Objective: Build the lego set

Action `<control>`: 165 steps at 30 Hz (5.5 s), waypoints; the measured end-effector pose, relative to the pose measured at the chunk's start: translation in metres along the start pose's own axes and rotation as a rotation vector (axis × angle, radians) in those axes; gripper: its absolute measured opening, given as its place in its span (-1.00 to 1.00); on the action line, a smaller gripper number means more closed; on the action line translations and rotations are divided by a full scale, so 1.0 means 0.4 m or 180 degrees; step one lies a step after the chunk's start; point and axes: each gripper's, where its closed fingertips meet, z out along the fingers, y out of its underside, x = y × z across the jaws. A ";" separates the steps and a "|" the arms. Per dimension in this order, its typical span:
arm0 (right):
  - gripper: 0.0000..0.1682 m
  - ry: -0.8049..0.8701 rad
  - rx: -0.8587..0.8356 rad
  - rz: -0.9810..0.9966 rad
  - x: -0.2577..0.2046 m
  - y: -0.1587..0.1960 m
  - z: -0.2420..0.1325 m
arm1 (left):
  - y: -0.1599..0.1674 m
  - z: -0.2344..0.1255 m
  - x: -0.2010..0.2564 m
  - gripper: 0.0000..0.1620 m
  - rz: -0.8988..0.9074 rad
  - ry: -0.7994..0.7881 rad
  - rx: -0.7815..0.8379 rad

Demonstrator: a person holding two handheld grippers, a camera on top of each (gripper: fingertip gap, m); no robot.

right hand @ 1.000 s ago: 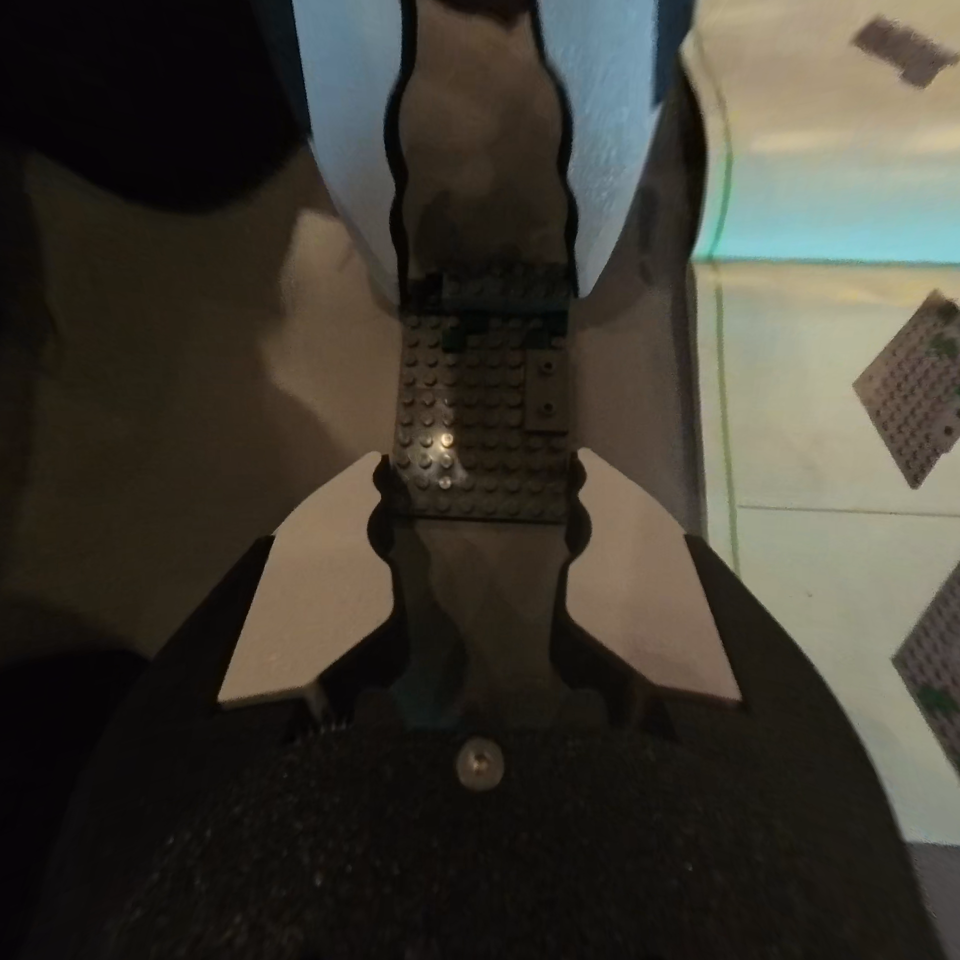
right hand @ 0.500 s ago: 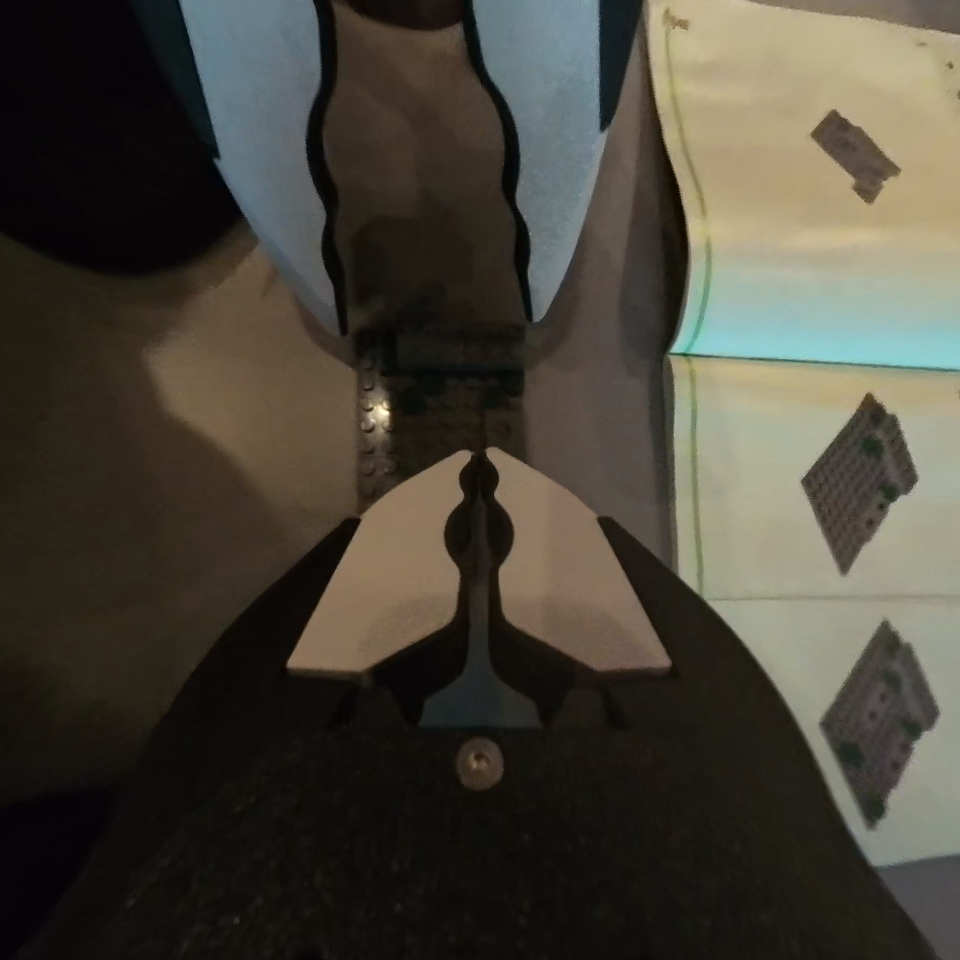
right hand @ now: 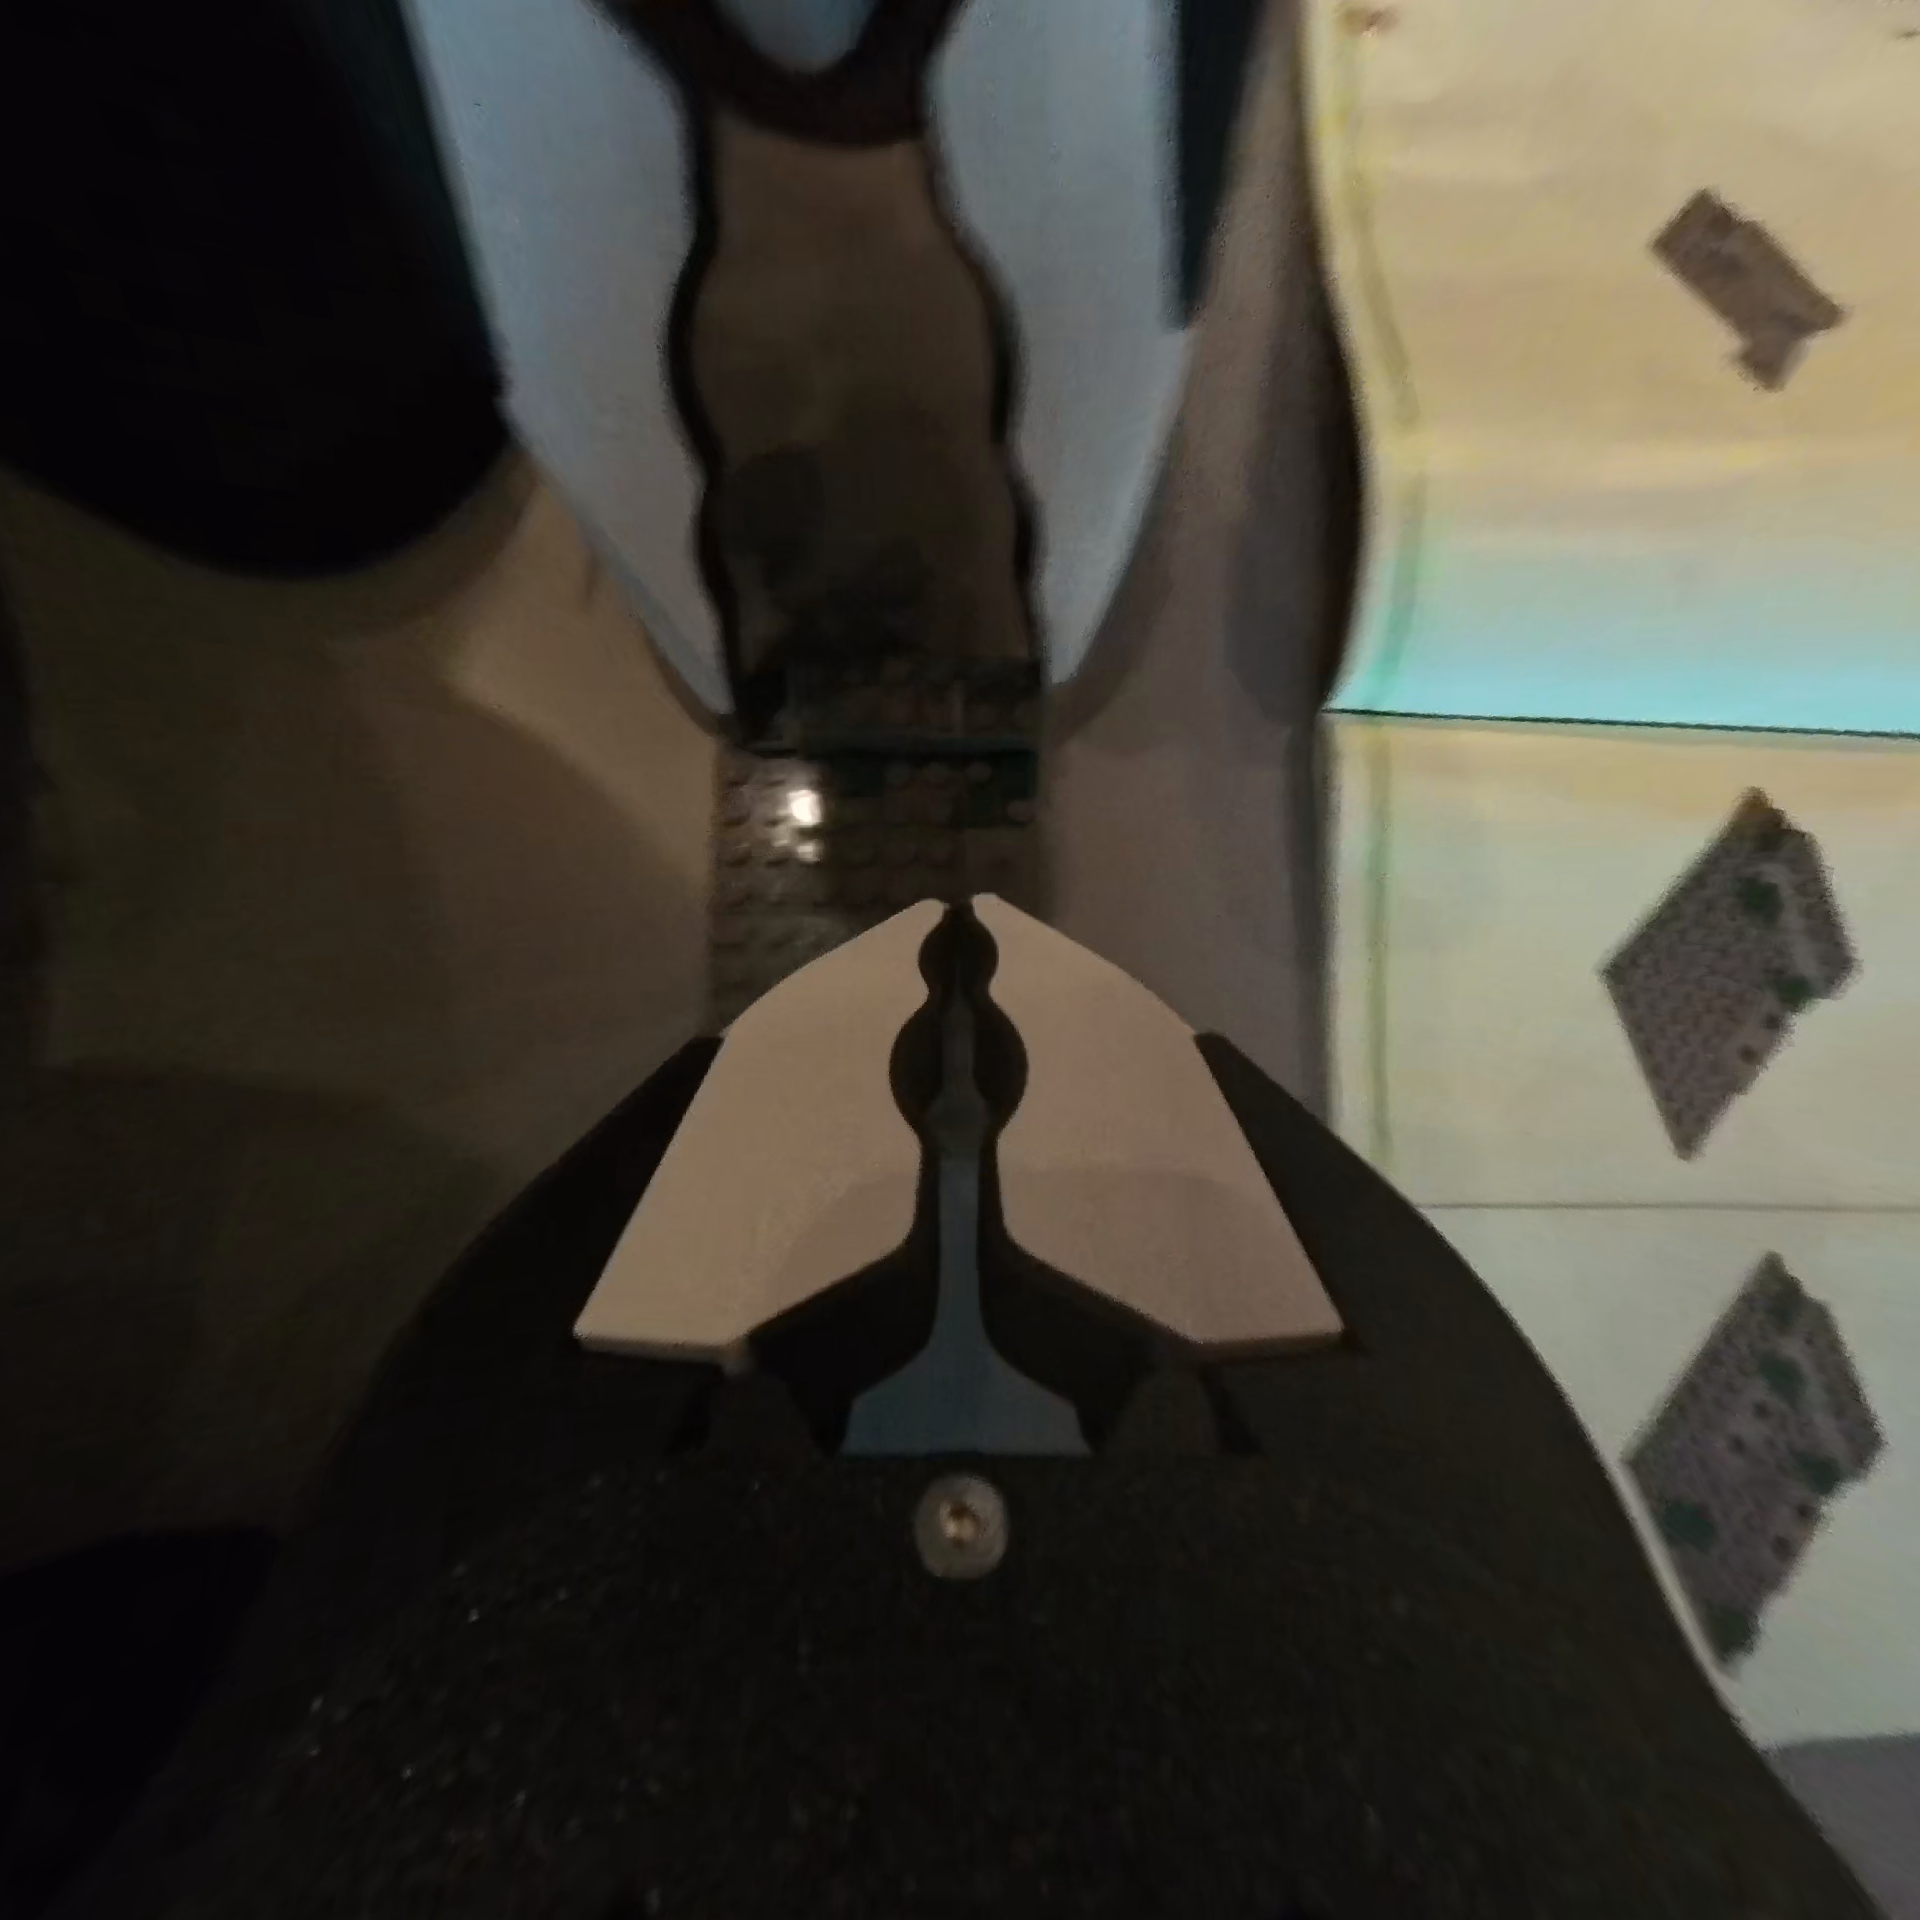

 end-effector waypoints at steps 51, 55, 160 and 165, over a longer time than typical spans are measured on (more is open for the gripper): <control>-1.00 0.1254 0.1232 0.1106 -0.026 0.100 -0.214 | -0.072 -0.088 -0.043 -1.00 -0.1826 -0.1841 0.1139; -1.00 0.1310 0.1151 0.0981 -0.040 0.065 -0.203 | -0.095 -0.105 -0.030 -1.00 -0.1728 -0.1605 0.1268; -0.59 -0.0851 0.0484 -0.0503 0.100 -0.039 -0.041 | -0.045 -0.065 0.063 -0.82 -0.1505 -0.1335 0.0742; -0.57 -0.0068 0.0767 -0.0100 0.080 -0.034 -0.164 | -0.048 -0.077 0.045 -0.83 -0.1436 -0.1359 0.0772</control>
